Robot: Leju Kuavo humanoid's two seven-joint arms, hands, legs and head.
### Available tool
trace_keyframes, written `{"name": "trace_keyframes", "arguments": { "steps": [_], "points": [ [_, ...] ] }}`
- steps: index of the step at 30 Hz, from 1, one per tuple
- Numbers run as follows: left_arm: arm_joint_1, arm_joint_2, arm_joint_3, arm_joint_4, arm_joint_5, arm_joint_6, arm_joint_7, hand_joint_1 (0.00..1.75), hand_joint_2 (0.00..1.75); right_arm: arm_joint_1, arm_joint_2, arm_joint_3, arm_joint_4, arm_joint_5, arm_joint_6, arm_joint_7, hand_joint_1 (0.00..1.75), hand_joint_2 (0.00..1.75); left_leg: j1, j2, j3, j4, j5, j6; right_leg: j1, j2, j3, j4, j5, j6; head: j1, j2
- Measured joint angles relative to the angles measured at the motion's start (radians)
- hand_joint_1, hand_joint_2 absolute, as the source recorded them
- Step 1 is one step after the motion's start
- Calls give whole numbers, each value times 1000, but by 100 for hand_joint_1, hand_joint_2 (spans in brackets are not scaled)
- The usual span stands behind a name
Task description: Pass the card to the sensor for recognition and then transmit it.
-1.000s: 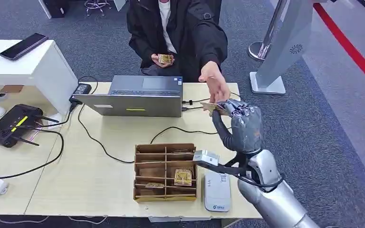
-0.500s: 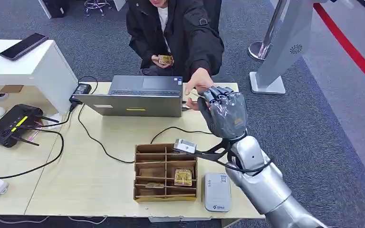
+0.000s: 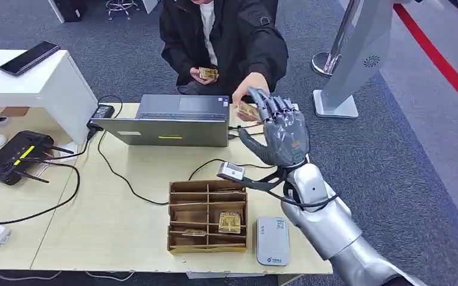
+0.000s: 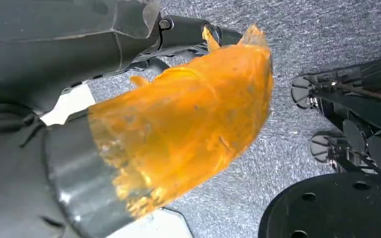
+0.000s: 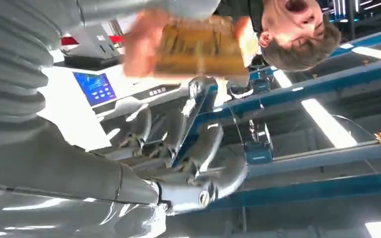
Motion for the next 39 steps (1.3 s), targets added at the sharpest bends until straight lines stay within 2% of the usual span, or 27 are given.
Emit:
{"name": "trace_keyframes", "arguments": {
  "steps": [7, 11, 22, 30, 39],
  "points": [
    [0, -6, 27, 0, -16, 8, 1, 0, 0, 5, 0, 7, -19, -36, -3, -9, 0, 0, 0, 0, 0, 0, 0, 0, 0, 0, 0, 0, 0, 0, 0, 0],
    [1, -13, 48, 0, -21, 12, 1, 0, 0, 27, 1, 13, -63, -130, 0, -60, 0, 0, 0, 0, 0, 0, 0, 0, 0, 0, 0, 0, 0, 0, 0, 0],
    [1, -21, 65, 0, -21, 18, 1, 0, 0, 50, 3, 25, -113, -158, 4, -79, 0, 0, 0, 0, 0, 0, 0, 0, 0, 0, 0, 0, 0, 0, 0, 0],
    [3, -37, 102, 0, -21, 27, 0, 0, 0, 103, 3, 48, -204, -340, 51, -167, 0, 0, 0, 0, 0, 0, 0, 0, 0, 0, -1, 0, 0, 0, 0, 0],
    [14, -59, 145, 0, -14, 35, -6, 0, 0, 205, 3, 90, -307, -480, 48, -261, 0, 0, 0, 0, -1, 0, 0, 0, 0, 0, -1, 0, 0, 0, 0, 0]
  ]
}}
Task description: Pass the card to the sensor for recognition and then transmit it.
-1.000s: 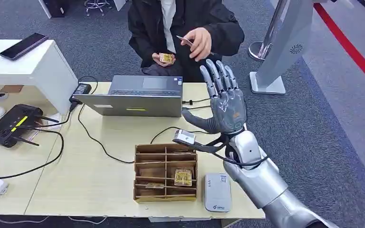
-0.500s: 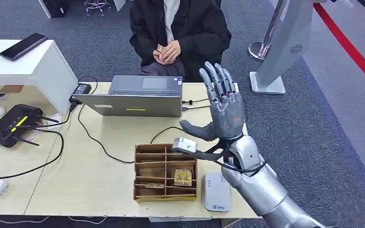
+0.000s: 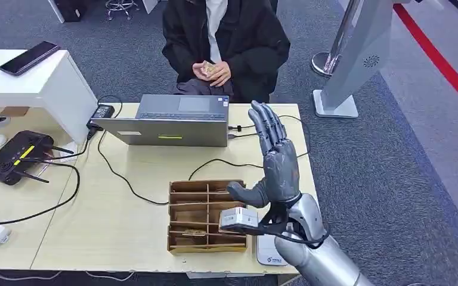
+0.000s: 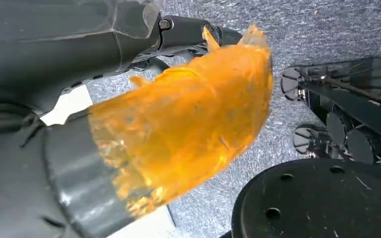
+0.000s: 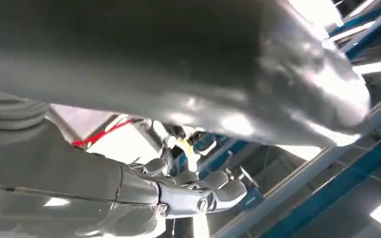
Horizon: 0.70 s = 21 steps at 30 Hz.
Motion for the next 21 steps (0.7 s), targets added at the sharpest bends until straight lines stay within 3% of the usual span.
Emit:
{"name": "trace_keyframes", "arguments": {
  "steps": [8, 9, 21],
  "points": [
    [4, -15, 26, 0, 4, 0, -3, 0, 0, 74, 0, 23, -35, -83, 8, -57, 0, 0, 0, 0, 0, 0, 0, 0, 0, 0, 0, 0, 0, 0, 0, 0],
    [4, -16, 29, 0, 4, 0, -3, 0, 0, 81, 0, 24, -35, -87, 8, -61, 0, 175, 0, 0, 0, 0, 0, 0, 0, 0, 0, 0, 0, 0, 0, 0],
    [11, -19, 55, 0, 0, -6, -3, 0, 0, 108, -3, 51, 19, -53, 25, -77, 0, 175, 0, 0, 0, 0, 0, 0, 0, 0, 0, 0, 0, 0, 0, 0]
  ]
}}
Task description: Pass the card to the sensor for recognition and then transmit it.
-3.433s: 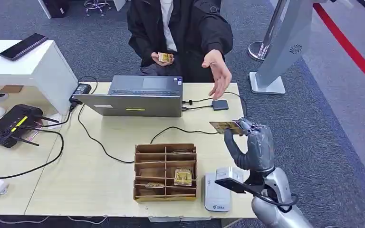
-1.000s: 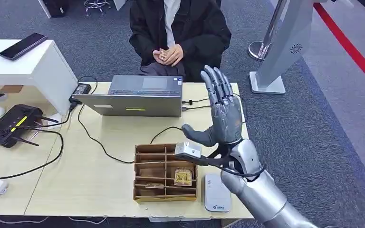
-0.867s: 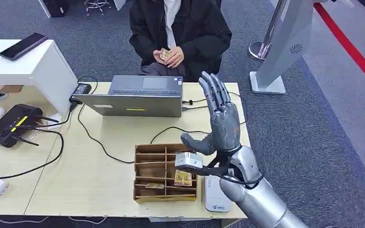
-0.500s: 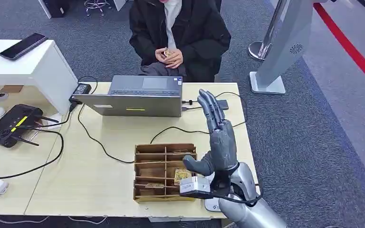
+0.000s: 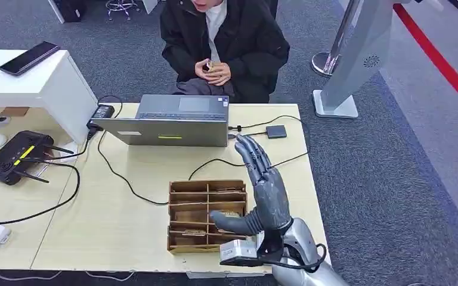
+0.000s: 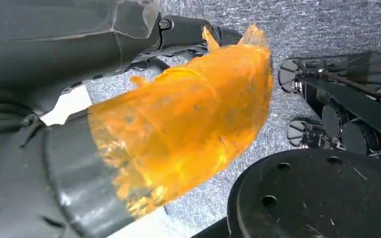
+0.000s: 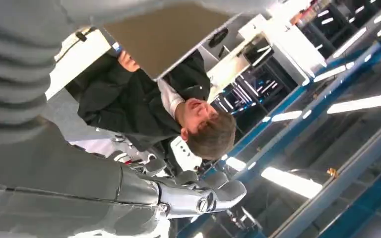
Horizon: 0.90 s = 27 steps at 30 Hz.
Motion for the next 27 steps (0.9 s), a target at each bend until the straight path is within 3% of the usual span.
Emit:
{"name": "trace_keyframes", "arguments": {
  "steps": [16, 21, 27],
  "points": [
    [4, 2, 11, 0, -9, -4, 0, 0, 0, -6, -8, 23, 55, 45, -2, 17, 0, 175, 0, 0, 0, 0, 0, 0, 0, 0, 0, 0, 0, 0, 0, 0],
    [5, 7, 17, 0, -29, -8, 0, 0, 0, -71, -34, 74, 159, 206, 3, 129, 0, 175, 0, 0, 0, 0, 0, 0, 0, 0, 0, 0, 0, 0, 0, 0],
    [5, 10, 21, 0, -36, -6, 2, 0, 0, -99, -46, 93, 206, 242, 15, 159, 0, 175, 0, 0, 0, 0, 0, 0, 0, 0, 0, 0, 0, 0, 0, 0]
  ]
}}
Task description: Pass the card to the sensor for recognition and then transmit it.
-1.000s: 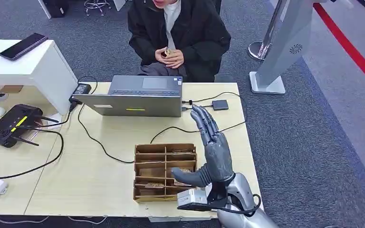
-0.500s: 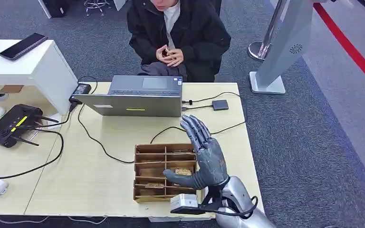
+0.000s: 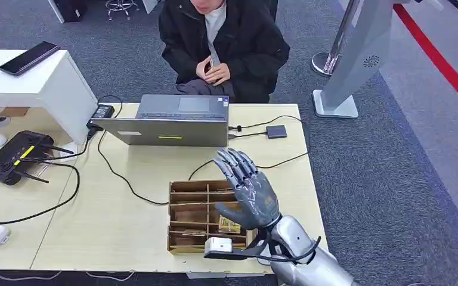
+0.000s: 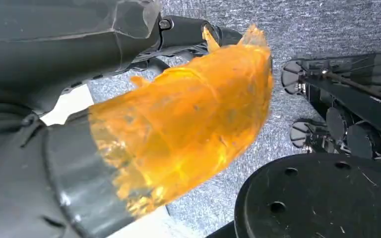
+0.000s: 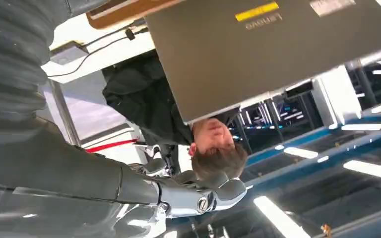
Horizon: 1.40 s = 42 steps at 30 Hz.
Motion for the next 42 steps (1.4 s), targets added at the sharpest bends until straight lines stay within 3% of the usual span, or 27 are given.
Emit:
{"name": "trace_keyframes", "arguments": {
  "steps": [24, 30, 34, 42],
  "points": [
    [1, 7, 16, 0, -14, -2, 6, 0, 0, -57, -43, 56, 68, 16, 82, 57, 0, 175, 0, 0, 0, 0, 0, 0, 0, 0, 0, 0, 0, 0, 0, 0],
    [0, 7, 18, 0, -17, 1, 7, 0, 0, -65, -45, 67, 70, 11, 94, 67, 12, 175, 0, 0, 0, 0, 0, 0, 0, 0, 0, 0, 0, 0, 0, 0],
    [0, 7, 24, 2, -19, 0, 7, 0, 0, -67, -50, 74, 75, 6, 96, 68, 30, 175, 0, 0, 0, 0, 0, 0, 0, 0, 0, 0, 0, 0, 0, 0],
    [1, 7, 34, 2, -23, 3, 8, 0, 0, -72, -54, 82, 80, 0, 100, 70, 30, 175, 0, 0, 0, 0, 0, 0, 0, 0, 0, 0, 0, 0, 0, 0]
  ]
}}
